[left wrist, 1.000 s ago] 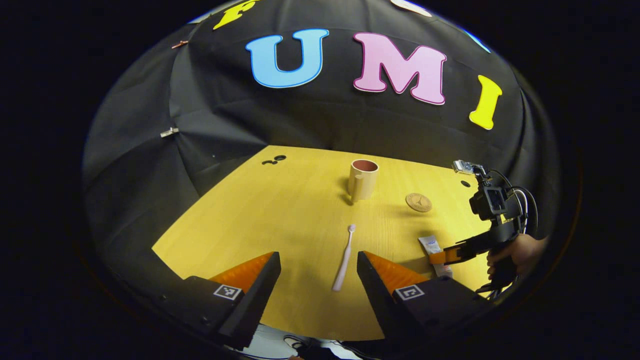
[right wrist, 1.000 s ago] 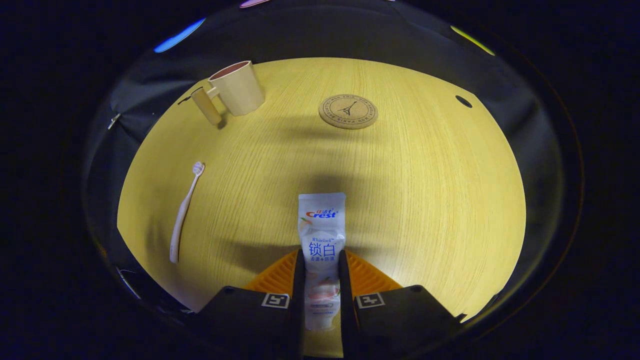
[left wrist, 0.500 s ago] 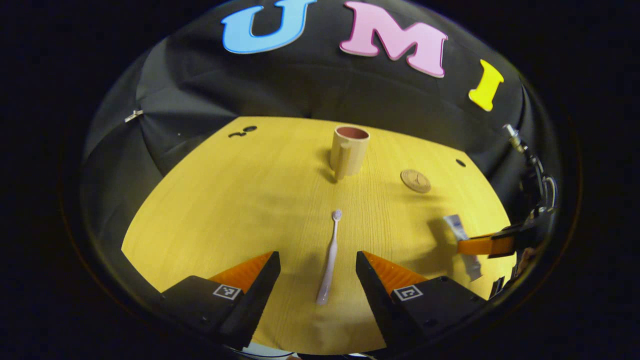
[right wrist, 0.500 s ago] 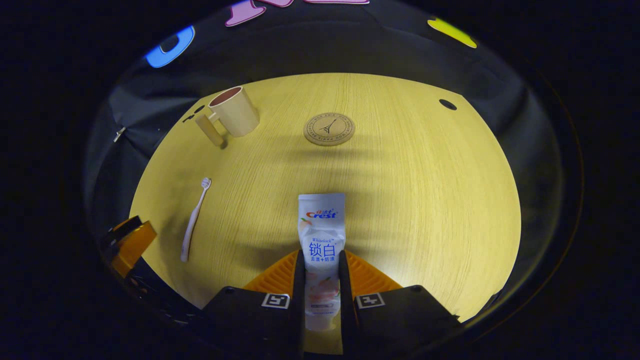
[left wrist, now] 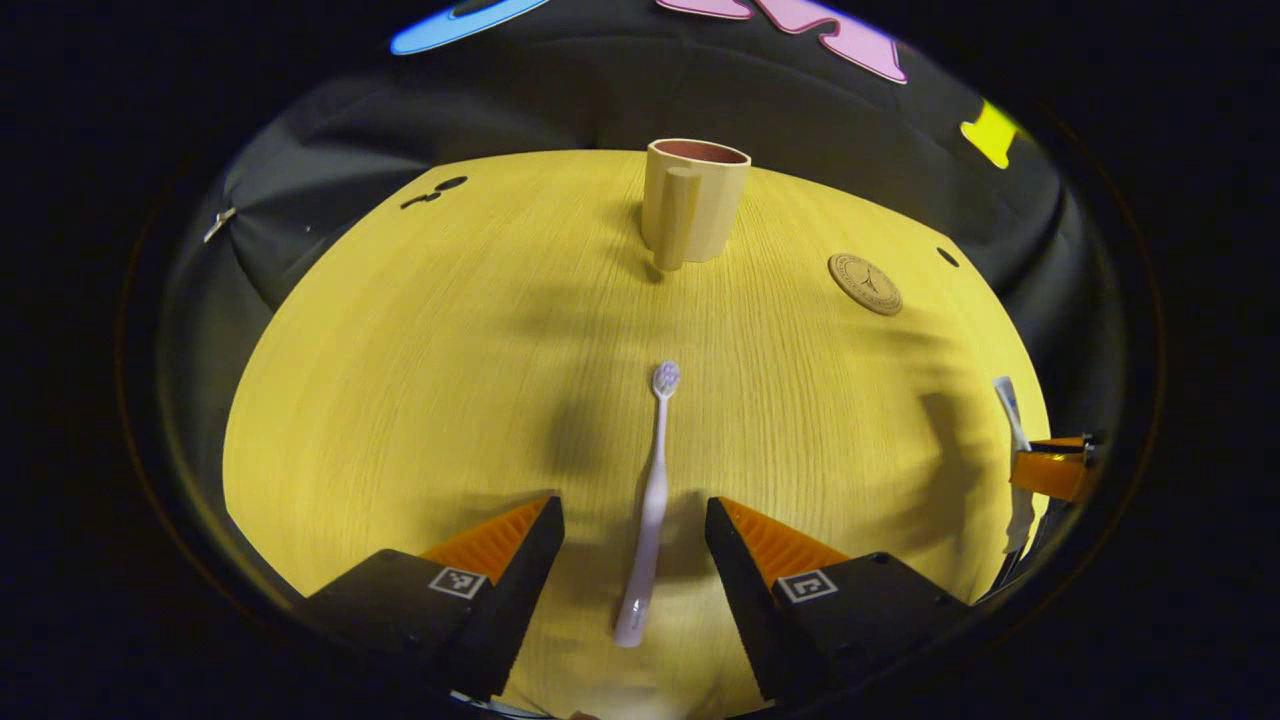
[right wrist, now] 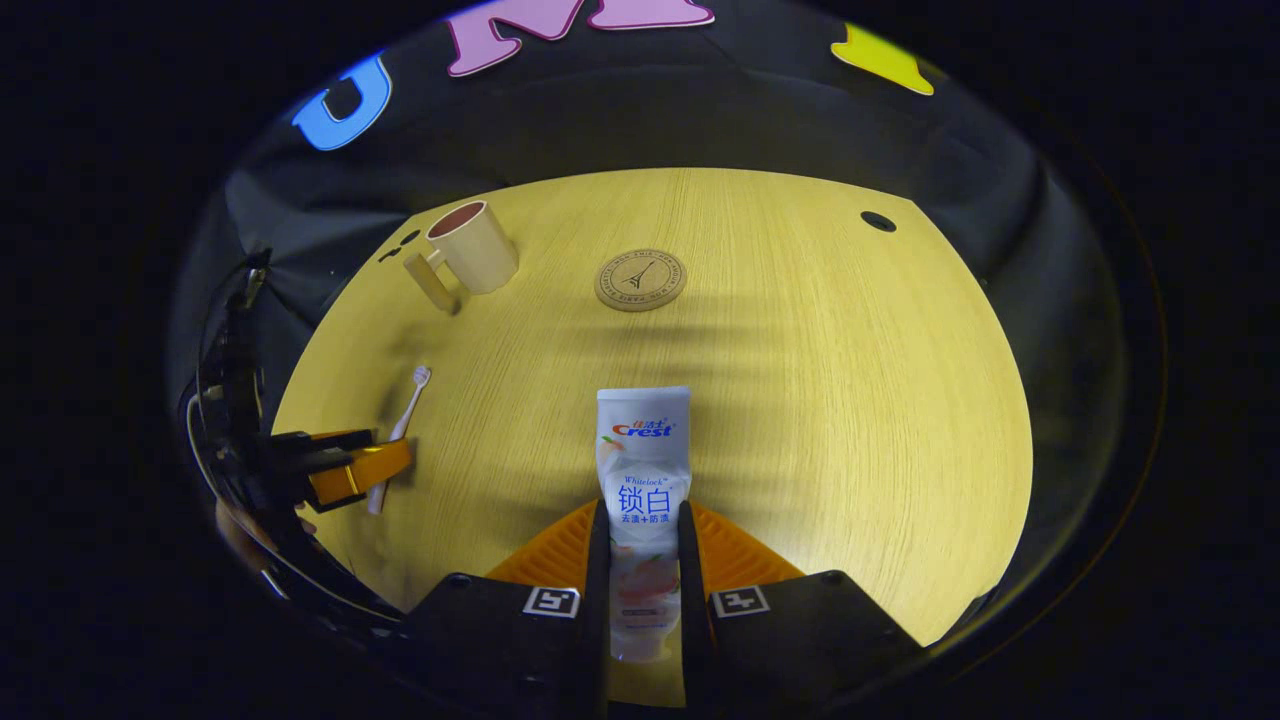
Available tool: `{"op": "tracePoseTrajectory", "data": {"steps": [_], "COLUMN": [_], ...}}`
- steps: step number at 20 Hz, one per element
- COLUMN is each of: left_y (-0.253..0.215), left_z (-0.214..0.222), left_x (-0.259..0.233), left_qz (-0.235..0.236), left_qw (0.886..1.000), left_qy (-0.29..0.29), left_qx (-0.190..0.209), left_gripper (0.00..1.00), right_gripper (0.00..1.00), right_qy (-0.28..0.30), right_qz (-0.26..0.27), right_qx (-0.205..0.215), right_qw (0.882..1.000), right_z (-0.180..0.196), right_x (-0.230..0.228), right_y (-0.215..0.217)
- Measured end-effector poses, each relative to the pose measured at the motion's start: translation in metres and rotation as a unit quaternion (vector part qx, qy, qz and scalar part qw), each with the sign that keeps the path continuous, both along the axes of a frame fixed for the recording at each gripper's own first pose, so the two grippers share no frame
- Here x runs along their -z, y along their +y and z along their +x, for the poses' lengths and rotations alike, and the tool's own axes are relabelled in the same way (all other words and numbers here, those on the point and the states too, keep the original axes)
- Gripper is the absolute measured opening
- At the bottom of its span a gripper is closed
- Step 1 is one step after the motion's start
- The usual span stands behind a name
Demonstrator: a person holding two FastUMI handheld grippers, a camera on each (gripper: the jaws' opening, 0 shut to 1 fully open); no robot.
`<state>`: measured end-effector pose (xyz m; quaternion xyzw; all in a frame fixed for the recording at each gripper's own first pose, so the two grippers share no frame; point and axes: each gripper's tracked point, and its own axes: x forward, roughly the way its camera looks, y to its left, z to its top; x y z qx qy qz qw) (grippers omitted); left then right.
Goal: Put the toothbrush and toothpaste on the desktop into the cup, then pick up the cup and place it on the coaster on the desktop.
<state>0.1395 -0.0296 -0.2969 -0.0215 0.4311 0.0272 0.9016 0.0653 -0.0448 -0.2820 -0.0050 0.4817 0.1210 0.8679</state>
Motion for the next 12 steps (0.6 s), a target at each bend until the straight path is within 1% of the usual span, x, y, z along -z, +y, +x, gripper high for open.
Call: {"op": "tracePoseTrajectory", "data": {"steps": [1,2,3,7,8,9,10,11,12], "left_y": [0.000,0.001,-0.001,-0.009,-0.009,-0.009,-0.010,-0.010,-0.011], "left_z": [0.000,-0.001,0.002,0.001,0.001,-0.001,-0.002,-0.003,-0.002], "left_x": [0.002,0.005,0.004,0.007,0.007,0.007,0.007,0.008,0.005], "left_qz": [0.008,0.019,0.022,0.024,0.025,0.024,0.022,0.022,0.024], "left_qw": [1.000,0.999,0.999,0.997,0.996,0.995,0.994,0.993,0.993], "left_qy": [0.009,0.023,0.024,0.060,0.072,0.086,0.098,0.108,0.109], "left_qx": [0.008,0.017,0.029,0.047,0.048,0.045,0.041,0.039,0.038], "left_gripper": [0.89,0.89,0.89,0.71,0.66,0.60,0.55,0.49,0.34], "right_gripper": [0.29,0.33,0.33,0.33,0.33,0.29,0.33,0.29,0.33], "right_qy": [0.000,-0.001,-0.002,-0.011,-0.014,-0.017,-0.020,-0.022,-0.024], "right_qz": [0.002,0.003,0.004,0.016,0.019,0.023,0.027,0.031,0.033], "right_qx": [0.005,0.008,0.010,0.016,0.015,0.015,0.016,0.017,0.017], "right_qw": [1.000,1.000,1.000,1.000,1.000,0.999,0.999,0.999,0.999], "right_z": [-0.001,0.000,-0.001,0.002,0.004,0.005,0.007,0.009,0.011], "right_x": [0.000,0.001,0.000,-0.004,-0.005,-0.007,-0.010,-0.011,-0.012], "right_y": [-0.002,-0.003,-0.004,-0.001,0.000,0.001,0.003,0.004,0.005]}}
